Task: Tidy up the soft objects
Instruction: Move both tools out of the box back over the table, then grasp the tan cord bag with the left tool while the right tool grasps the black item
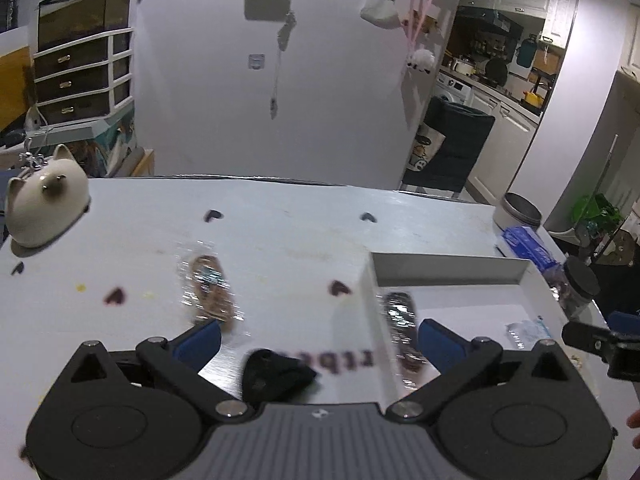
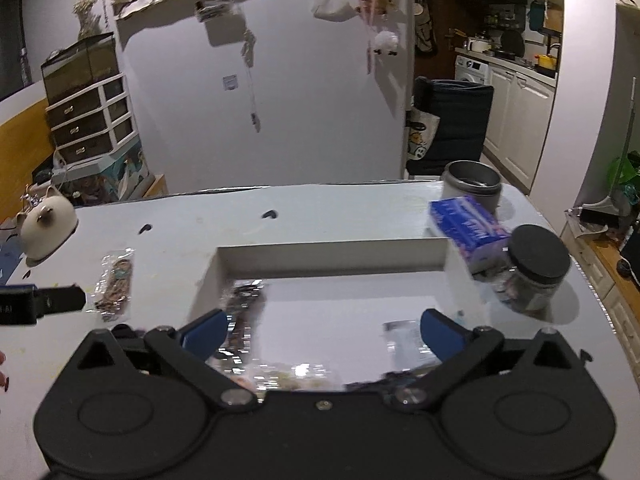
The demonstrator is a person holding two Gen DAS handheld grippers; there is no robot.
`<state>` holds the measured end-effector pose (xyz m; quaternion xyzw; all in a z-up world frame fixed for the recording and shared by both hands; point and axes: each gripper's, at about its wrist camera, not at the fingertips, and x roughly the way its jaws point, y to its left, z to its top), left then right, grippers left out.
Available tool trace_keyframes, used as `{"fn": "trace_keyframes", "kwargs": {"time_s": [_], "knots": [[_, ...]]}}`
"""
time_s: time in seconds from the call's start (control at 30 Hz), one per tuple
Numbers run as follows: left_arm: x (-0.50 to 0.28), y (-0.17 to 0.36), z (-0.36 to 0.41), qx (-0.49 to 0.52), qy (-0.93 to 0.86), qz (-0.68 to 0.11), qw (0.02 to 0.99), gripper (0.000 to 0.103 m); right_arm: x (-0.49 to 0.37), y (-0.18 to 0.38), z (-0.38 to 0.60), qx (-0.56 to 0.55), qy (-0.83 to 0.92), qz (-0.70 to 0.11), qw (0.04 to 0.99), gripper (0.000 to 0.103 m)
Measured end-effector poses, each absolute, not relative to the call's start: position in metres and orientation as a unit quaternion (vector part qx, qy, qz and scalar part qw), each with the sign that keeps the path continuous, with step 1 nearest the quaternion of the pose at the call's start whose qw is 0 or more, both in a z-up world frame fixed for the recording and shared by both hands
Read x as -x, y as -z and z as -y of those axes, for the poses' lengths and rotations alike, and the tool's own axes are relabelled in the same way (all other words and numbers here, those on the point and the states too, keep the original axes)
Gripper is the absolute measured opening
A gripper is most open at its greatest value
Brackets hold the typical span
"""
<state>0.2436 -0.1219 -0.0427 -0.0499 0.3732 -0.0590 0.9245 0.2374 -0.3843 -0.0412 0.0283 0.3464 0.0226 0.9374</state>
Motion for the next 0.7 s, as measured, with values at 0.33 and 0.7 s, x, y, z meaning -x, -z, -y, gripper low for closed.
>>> {"fn": "trace_keyframes", "kwargs": {"time_s": [0.33,0.7], "knots": [[-0.280,0.047,0.048,0.036,0.090,-0.372,0.923,0.103,-0.239,0.044,0.296,-0.026,-0.025,-0.354,0.935,0.103],[-0.367,0.102,0.024,0.014,0.078,-0.425,0.902,0.103,-0.242,0.056,0.232,-0.008,-0.037,-0.372,0.928,0.097]]}}
